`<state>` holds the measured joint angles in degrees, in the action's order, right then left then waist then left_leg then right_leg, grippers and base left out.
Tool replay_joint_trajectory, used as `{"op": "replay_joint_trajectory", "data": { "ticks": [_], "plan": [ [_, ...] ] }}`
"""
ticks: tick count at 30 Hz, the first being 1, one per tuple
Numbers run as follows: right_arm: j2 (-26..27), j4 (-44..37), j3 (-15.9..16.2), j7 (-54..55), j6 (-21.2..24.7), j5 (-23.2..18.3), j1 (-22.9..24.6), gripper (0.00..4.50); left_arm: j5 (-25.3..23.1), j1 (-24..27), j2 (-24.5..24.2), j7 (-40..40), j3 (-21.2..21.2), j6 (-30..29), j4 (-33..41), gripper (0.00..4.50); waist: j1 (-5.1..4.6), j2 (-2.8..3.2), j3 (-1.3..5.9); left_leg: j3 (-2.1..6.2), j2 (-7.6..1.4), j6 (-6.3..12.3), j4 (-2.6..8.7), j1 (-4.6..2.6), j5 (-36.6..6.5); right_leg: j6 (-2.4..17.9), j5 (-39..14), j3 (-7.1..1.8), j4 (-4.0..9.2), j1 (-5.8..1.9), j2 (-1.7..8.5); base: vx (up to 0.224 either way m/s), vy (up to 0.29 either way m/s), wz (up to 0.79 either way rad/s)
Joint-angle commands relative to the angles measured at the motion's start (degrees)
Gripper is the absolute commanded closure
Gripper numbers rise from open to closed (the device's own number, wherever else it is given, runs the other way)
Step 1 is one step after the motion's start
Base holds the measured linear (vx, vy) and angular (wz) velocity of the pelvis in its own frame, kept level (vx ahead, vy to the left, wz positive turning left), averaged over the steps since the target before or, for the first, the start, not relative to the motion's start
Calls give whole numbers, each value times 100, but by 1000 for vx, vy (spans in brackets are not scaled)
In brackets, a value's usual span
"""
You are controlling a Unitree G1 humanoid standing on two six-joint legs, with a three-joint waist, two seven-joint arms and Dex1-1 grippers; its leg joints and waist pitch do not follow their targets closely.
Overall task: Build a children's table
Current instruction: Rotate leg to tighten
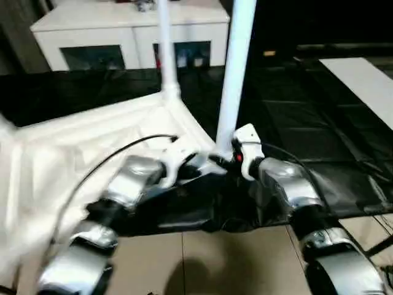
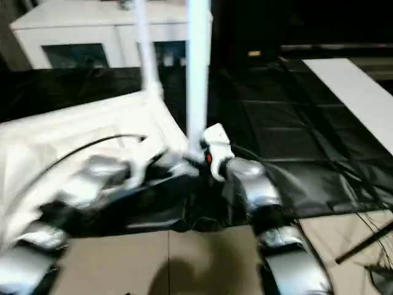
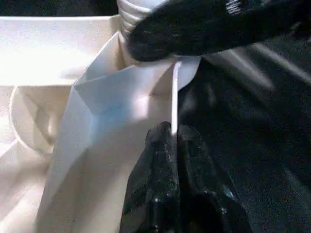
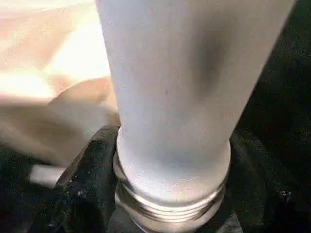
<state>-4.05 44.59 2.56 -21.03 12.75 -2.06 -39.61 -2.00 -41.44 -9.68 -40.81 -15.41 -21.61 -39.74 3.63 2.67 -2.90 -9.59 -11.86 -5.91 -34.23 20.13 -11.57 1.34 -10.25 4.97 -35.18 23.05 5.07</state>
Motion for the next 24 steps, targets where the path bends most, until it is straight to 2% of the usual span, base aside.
{"op": "replay_joint_trajectory", "data": {
  "ticks": [1,3,4,6,7,9,10,11,13,14,15,16,17,18,19,20,22,24],
  "plan": [
    [444,341,-77,587,181,-185,3,183,-124,-232,88,887,239,36,-351,450,11,-20,402,4,-45,124,400,17,-805,1153,-1144,-255,433,-342,291,0,0,0],
    [629,614,-213,1095,72,-190,-85,183,-200,-327,230,1230,258,149,-602,450,-5,-5,406,-2,-25,189,385,37,-781,1156,-1104,-246,446,-347,293,0,0,0],
    [642,638,-215,1121,55,-178,-94,183,-211,-338,245,1258,261,159,-625,450,1,-3,409,-4,-29,192,388,14,-791,1147,-1163,-243,463,-333,299,0,0,0],
    [795,895,-199,1301,-39,-61,-209,183,-285,-432,384,1439,291,210,-836,450,-1,16,400,-4,-33,216,393,25,-840,1150,-1175,-234,470,-331,296,0,0,0],
    [795,895,-199,1301,-39,-61,-209,183,-285,-432,384,1439,291,210,-836,450,-2,12,387,-14,-33,223,401,4,-949,1131,-1270,-232,488,-314,286,0,0,0],
    [865,948,-231,1230,-86,-71,-257,183,-305,-464,401,1451,270,220,-898,450,-8,-1,383,-6,-41,243,416,9,-1045,1122,-1317,-229,488,-327,291,0,0,0],
    [883,913,-274,1173,-142,-109,-271,148,-297,-471,382,1407,248,239,-911,450,-7,10,381,2,-45,248,423,17,-1069,1110,-1352,-224,488,-334,300,0,0,0],
    [860,802,-282,996,-249,-141,-290,127,-265,-455,329,1247,217,290,-886,450,-5,-9,381,-1,-46,256,423,14,-1105,1090,-1418,-226,502,-331,310,0,0,0],
    [804,733,-215,885,-278,-105,-314,107,-190,-420,289,1010,215,370,-845,450,-3,-7,391,5,-47,293,420,26,-1039,1113,-1285,-231,475,-340,308,0,0,0],
    [773,728,-189,825,-318,-94,-333,96,-180,-412,268,961,209,390,-833,450,-41,-19,372,18,-38,308,437,86,-1024,1083,-1316,-217,467,-377,302,0,0,0],
    [720,681,-156,714,-326,-91,-339,84,-174,-392,228,852,182,416,-788,450,-43,-24,382,22,-37,308,434,90,-1000,1057,-1345,-209,471,-391,311,0,0,0],
    [685,648,-150,649,-321,-103,-342,84,-163,-377,203,772,173,422,-760,450,-54,-12,391,19,-48,318,424,64,-969,1074,-1308,-216,475,-363,318,0,0,0],
    [505,489,-22,379,-368,-29,-318,73,-150,-304,88,486,112,473,-627,450,-66,-34,392,11,-47,350,415,62,-930,1129,-1241,-217,473,-360,316,0,0,0],
    [418,417,39,280,-370,17,-300,62,-147,-271,36,365,89,473,-571,450,-58,-27,401,15,-48,371,408,67,-869,1161,-1151,-215,456,-373,318,0,0,0],
    [178,226,170,36,-366,117,-239,52,-151,-165,-124,8,3,567,-406,450,-42,-29,423,30,-61,419,396,83,-634,1217,-832,-210,415,-408,319,0,0,0],
    [23,111,234,-169,-358,160,-189,52,-152,-81,-246,-267,-72,644,-287,450,-66,-11,442,25,-63,510,366,110,-411,1313,-394,-218,356,-404,313,0,0,0],
    [-202,0,383,-730,-351,195,-108,52,-178,29,-418,-538,-174,614,-163,450,-71,7,454,2,-66,619,341,75,-355,1502,-16,-216,326,-373,298,0,0,0],
    [-503,-173,547,-1536,-424,149,23,52,-132,174,-624,-1010,-296,769,12,450,-49,30,463,2,-71,774,316,96,-281,1616,325,-211,289,-392,299,0,0,0]
  ]
}}
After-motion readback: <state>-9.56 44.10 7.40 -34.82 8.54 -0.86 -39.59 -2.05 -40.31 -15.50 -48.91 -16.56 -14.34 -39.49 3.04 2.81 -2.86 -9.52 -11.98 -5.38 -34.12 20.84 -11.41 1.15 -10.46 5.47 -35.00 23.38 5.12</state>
